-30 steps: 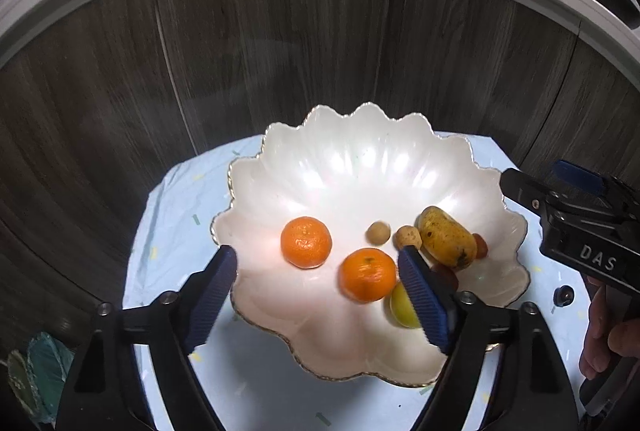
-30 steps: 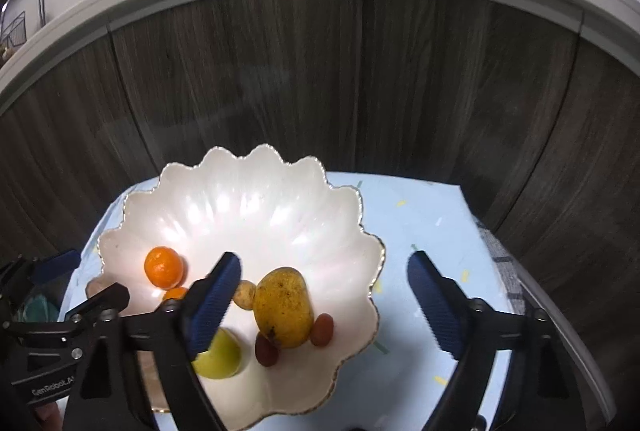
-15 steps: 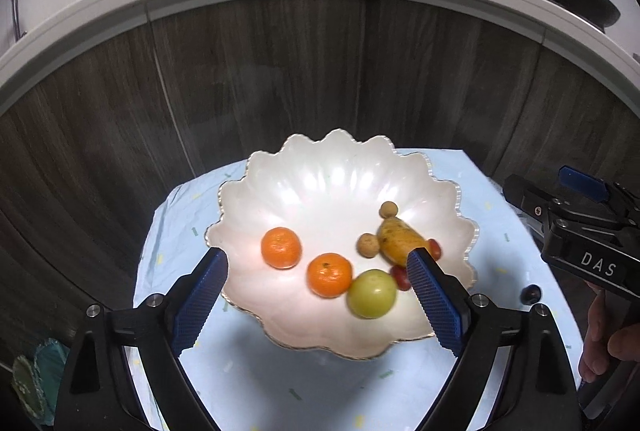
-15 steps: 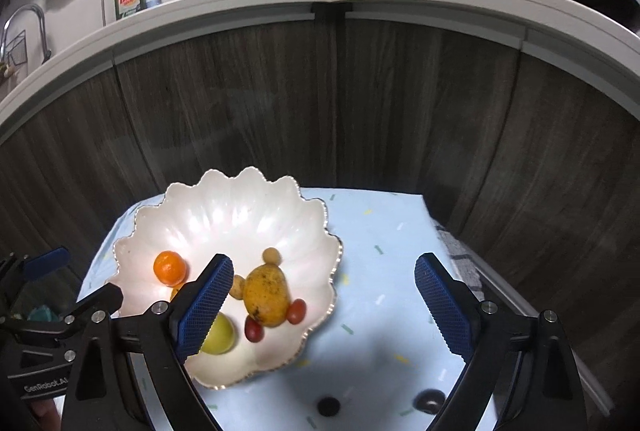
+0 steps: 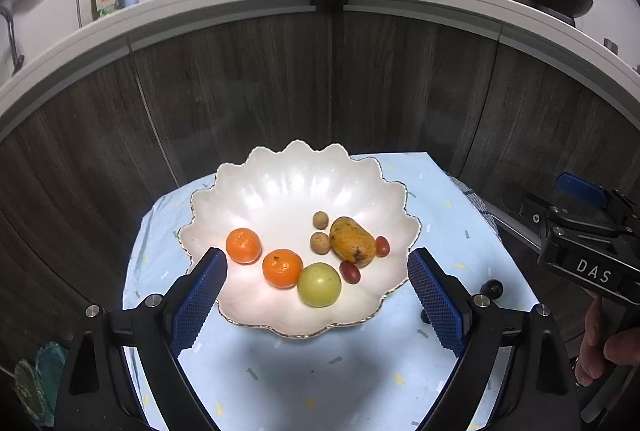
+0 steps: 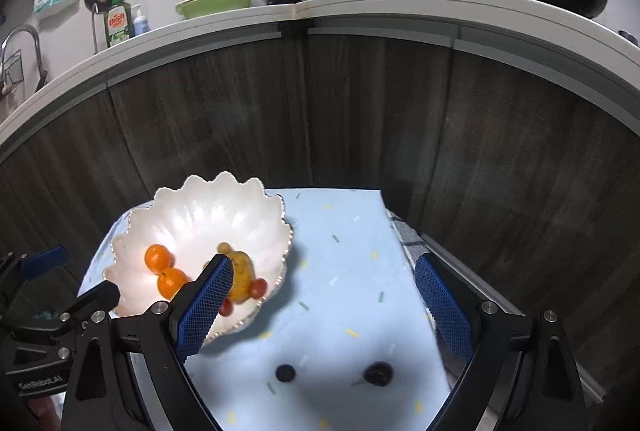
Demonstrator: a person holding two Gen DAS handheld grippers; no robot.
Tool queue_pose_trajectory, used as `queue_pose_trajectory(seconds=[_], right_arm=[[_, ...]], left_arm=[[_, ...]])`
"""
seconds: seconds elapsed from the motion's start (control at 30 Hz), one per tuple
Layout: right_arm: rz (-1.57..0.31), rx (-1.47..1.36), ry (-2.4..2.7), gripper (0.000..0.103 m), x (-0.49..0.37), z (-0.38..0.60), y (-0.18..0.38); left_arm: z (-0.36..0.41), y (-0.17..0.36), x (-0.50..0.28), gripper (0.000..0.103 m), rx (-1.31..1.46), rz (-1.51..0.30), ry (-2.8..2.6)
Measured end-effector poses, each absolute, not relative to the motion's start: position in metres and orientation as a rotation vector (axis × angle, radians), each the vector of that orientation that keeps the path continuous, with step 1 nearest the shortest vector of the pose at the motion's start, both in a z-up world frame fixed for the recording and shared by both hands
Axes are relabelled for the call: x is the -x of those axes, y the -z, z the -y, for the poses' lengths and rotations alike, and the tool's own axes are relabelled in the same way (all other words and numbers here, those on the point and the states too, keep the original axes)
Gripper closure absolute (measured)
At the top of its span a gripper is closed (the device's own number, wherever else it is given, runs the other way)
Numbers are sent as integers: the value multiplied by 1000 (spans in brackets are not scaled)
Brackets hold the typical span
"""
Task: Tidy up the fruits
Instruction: 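Withdraw both open tools from the bowl toward the two dark berries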
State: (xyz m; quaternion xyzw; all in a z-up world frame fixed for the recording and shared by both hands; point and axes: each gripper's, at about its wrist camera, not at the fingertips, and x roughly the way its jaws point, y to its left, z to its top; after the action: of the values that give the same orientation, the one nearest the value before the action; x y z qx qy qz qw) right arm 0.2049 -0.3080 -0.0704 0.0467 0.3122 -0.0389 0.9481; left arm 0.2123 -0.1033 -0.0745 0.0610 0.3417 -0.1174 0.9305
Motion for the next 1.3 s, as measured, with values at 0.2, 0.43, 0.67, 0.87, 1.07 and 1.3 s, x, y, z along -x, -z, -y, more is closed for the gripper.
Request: queue_pose_trajectory(seconds=[0.2, 0.43, 0.67, 0.87, 1.07, 1.3], right_arm=[[-633, -86, 88, 10, -187, 319, 71], [-636, -88, 96, 10, -170, 329, 75], [-650, -92, 106, 10, -160, 339, 86], [-664, -94, 107, 10, -157, 348, 98], [-683, -81, 105, 10, -155, 355, 114], [-712, -75, 97, 10, -158, 361, 136]], left_arm=[[115, 72, -198, 11, -136, -699, 259], [127, 76, -184, 11, -157, -701, 269], [138, 82, -173, 11, -167, -702, 281], [147, 94, -168, 11, -158, -712, 293], [156, 111, -167, 14, -154, -731, 314], [167, 135, -165, 19, -165, -758, 342]])
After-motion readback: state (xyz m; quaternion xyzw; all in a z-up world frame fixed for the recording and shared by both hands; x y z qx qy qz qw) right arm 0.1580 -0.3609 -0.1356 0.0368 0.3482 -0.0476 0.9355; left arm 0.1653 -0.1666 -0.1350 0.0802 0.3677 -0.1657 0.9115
